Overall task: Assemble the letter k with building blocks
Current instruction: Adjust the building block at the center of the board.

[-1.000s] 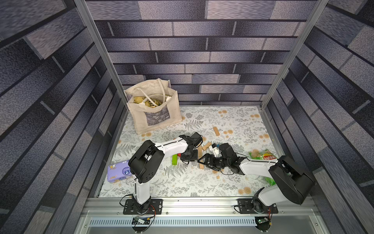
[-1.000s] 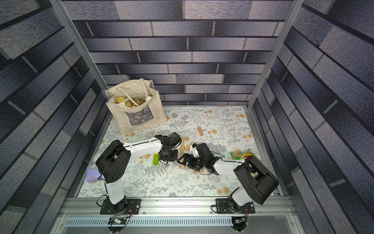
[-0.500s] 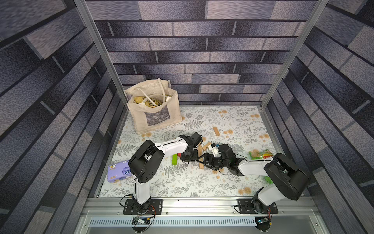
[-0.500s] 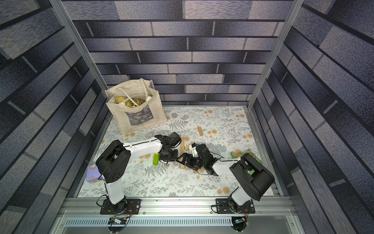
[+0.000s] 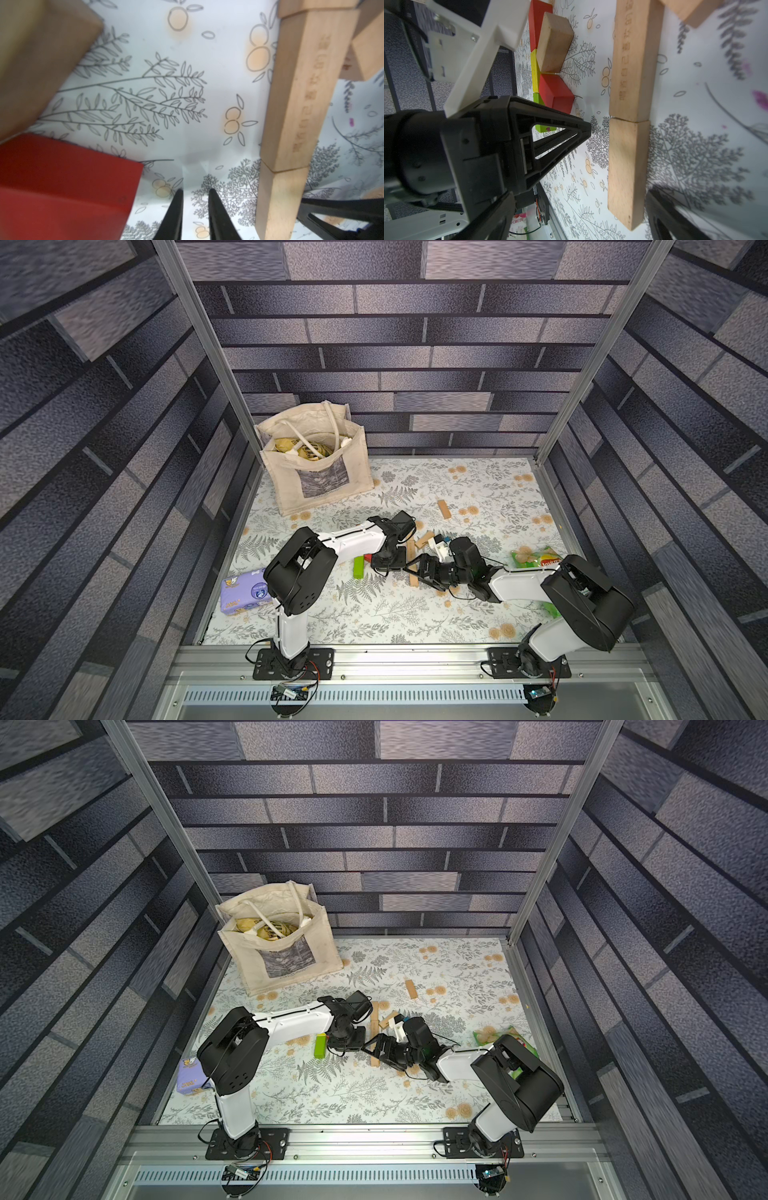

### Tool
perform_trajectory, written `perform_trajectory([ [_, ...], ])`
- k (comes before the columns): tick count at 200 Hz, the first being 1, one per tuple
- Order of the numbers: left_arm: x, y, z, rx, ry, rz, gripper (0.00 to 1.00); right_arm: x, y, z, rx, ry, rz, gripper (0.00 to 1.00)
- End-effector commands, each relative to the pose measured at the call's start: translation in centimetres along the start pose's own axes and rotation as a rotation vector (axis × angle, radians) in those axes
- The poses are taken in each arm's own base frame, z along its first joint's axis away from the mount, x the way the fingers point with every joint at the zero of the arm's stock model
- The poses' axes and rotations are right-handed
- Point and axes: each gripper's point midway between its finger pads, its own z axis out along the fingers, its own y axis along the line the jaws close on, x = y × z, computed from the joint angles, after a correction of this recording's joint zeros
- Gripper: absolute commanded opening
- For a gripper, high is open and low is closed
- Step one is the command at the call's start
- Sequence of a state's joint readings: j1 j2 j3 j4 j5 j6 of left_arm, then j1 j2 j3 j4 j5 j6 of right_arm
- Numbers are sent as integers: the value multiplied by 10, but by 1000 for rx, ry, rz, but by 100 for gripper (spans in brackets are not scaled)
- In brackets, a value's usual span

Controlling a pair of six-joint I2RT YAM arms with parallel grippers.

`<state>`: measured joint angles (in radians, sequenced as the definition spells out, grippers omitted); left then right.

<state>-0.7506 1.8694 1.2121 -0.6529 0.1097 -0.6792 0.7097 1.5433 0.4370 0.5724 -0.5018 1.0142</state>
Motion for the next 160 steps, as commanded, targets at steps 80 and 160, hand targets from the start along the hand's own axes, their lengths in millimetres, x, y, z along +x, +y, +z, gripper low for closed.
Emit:
perform_trajectory([
  [80,-24,-3,-52,-12,-140,77,24,13,-15,-29,170,0,-74,81],
  [160,-12,-29,-95,144,-208,170,31,11,-56,-40,463,43,-108,28],
])
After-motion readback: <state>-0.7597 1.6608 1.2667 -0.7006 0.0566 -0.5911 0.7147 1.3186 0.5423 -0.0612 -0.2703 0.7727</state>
